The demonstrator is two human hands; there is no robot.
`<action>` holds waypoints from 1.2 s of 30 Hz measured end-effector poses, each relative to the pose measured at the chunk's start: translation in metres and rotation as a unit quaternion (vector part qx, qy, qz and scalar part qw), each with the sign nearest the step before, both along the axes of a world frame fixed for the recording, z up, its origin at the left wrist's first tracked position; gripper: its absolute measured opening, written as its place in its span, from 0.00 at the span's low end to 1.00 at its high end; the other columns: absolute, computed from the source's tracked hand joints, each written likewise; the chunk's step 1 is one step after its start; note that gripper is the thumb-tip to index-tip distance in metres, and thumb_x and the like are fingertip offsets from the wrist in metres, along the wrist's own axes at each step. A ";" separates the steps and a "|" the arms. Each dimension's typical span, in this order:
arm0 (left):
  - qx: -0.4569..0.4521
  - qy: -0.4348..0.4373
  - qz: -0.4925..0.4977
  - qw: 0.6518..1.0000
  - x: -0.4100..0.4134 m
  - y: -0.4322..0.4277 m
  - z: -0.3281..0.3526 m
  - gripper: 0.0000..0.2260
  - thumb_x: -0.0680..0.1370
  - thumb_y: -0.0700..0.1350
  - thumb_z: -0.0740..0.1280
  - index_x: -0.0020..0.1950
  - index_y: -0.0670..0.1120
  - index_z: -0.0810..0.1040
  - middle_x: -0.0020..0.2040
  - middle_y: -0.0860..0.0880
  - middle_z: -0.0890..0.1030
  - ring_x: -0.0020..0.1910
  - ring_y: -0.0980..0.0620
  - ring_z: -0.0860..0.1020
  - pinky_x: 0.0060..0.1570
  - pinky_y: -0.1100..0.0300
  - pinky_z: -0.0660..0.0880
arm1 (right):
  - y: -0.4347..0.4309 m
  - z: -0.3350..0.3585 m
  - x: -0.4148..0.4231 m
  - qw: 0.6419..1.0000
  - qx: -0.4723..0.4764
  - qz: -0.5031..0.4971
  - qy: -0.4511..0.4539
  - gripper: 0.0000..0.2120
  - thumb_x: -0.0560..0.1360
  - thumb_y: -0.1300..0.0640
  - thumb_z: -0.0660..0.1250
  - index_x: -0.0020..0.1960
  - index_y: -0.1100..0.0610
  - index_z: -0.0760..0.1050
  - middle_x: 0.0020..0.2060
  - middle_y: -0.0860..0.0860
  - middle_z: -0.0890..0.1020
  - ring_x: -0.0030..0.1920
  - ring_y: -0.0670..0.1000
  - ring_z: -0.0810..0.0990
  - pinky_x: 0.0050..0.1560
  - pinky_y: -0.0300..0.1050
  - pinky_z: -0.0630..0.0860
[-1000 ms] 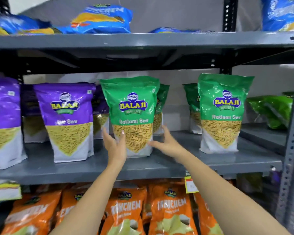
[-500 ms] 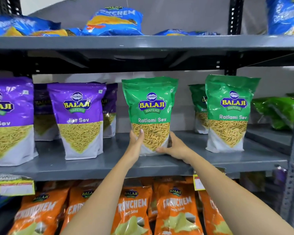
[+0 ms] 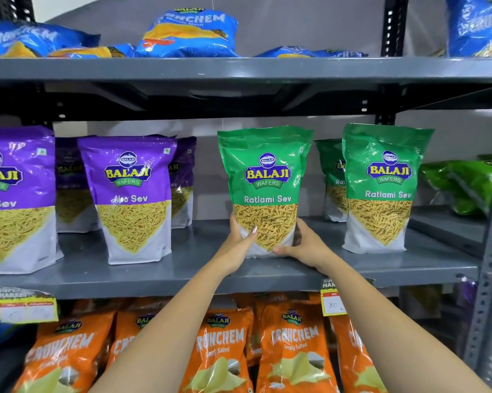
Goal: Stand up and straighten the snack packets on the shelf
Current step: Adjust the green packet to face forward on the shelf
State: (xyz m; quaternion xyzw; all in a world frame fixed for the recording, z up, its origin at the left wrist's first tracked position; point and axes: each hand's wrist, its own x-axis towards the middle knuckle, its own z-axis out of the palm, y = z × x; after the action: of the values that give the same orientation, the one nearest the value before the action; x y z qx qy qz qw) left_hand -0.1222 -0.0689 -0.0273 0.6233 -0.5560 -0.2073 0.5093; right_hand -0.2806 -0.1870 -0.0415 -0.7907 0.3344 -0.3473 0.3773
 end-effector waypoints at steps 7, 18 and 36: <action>0.013 0.000 -0.002 1.000 -0.001 0.000 0.000 0.33 0.81 0.55 0.55 0.76 0.57 0.34 0.80 0.53 0.49 0.78 0.47 0.56 0.72 0.53 0.57 | -0.002 -0.003 0.000 1.000 -0.004 -0.013 -0.019 0.45 0.61 0.49 0.83 0.73 0.47 0.65 0.67 0.49 0.78 0.67 0.53 0.76 0.68 0.55 0.72; 0.026 -0.056 0.005 0.998 0.008 -0.006 -0.008 0.35 0.79 0.60 0.57 0.75 0.62 0.33 0.80 0.57 0.50 0.76 0.47 0.61 0.72 0.49 0.61 | -0.002 -0.002 0.000 1.000 -0.011 0.000 0.007 0.41 0.68 0.51 0.79 0.75 0.49 0.60 0.71 0.50 0.74 0.71 0.54 0.72 0.66 0.46 0.68; 0.030 -0.176 0.038 0.983 0.017 -0.017 -0.015 0.43 0.78 0.55 0.62 0.74 0.57 0.28 0.78 0.48 0.60 0.63 0.47 0.75 0.56 0.57 0.73 | -0.006 -0.002 0.001 0.999 -0.012 -0.018 0.030 0.43 0.68 0.50 0.78 0.76 0.50 0.58 0.72 0.50 0.73 0.71 0.55 0.72 0.67 0.48 0.69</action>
State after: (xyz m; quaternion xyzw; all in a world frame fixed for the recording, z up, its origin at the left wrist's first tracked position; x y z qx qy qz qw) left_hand -0.1052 -0.0857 -0.0427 0.6861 -0.6060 -0.0916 0.3921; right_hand -0.2795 -0.1926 -0.0439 -0.7992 0.3556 -0.3337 0.3514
